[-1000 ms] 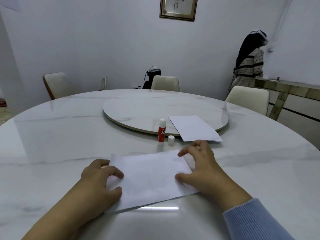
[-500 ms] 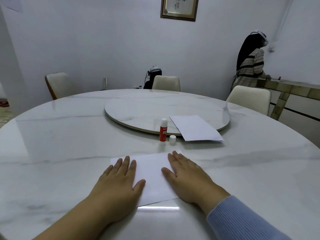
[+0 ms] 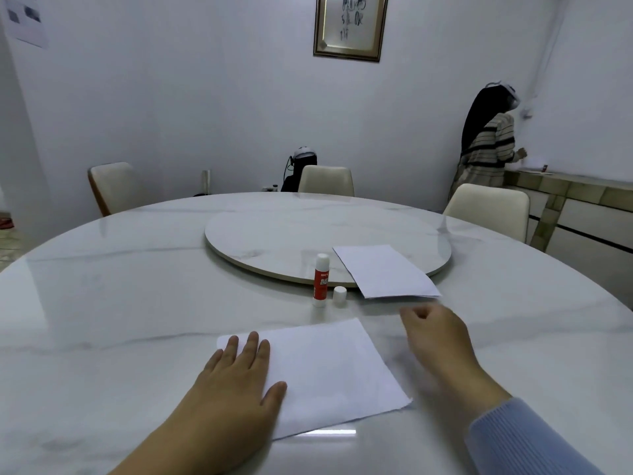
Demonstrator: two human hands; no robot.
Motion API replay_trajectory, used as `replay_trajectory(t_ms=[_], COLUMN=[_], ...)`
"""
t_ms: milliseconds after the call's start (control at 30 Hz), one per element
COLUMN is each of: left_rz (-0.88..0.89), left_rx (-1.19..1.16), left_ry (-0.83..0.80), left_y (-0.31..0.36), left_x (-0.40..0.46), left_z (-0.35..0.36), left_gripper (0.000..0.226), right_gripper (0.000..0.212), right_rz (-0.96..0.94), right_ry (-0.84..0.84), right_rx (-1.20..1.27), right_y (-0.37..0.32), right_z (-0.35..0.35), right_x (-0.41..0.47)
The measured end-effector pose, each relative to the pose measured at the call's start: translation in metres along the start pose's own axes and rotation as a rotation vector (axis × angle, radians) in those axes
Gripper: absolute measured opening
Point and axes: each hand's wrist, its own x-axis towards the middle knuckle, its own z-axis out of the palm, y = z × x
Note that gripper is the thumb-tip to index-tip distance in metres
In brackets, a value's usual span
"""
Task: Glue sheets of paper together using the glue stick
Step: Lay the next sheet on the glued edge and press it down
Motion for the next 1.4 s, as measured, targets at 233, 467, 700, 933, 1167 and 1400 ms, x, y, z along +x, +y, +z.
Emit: replay_trajectory(t_ms=[233, 467, 700, 933, 1167, 1400], left_rz=[-0.007, -0.004, -0.057, -0.061, 0.218, -0.133], left_rx=[-0.006, -0.091, -0.318, -1.274, -2.060, -1.811], left_ry=[0.011, 0.191, 0.389, 0.326, -0.104, 0.237], left_y=[-0.002, -0.007, -0.008, -0.004, -0.025, -0.020], left_x=[0.004, 0.008, 0.008, 0.007, -0.004, -0.005], left_z=[0.000, -0.001, -0.005, -0.021, -0.035, -0.033], left_gripper=[0.069, 0.066, 0.041, 0.020, 0.068, 0.033], right_gripper=[0.019, 0.040, 0.026, 0.007, 0.010, 0.008], right_rz=[0.504, 0.438, -0.120, -0.632, -0.465, -0.043], right_ry=[-0.133, 0.146, 0.480, -0.168, -0.371, -0.312], right_rx=[0.955, 0.707, 0.389, 0.729, 0.814, 0.531], right_y=[-0.012, -0.016, -0.078, -0.163, -0.128, -0.034], right_z=[0.030, 0.033, -0.047, -0.120, -0.094, -0.023], right_x=[0.060, 0.094, 0.087, -0.011, -0.054, -0.031])
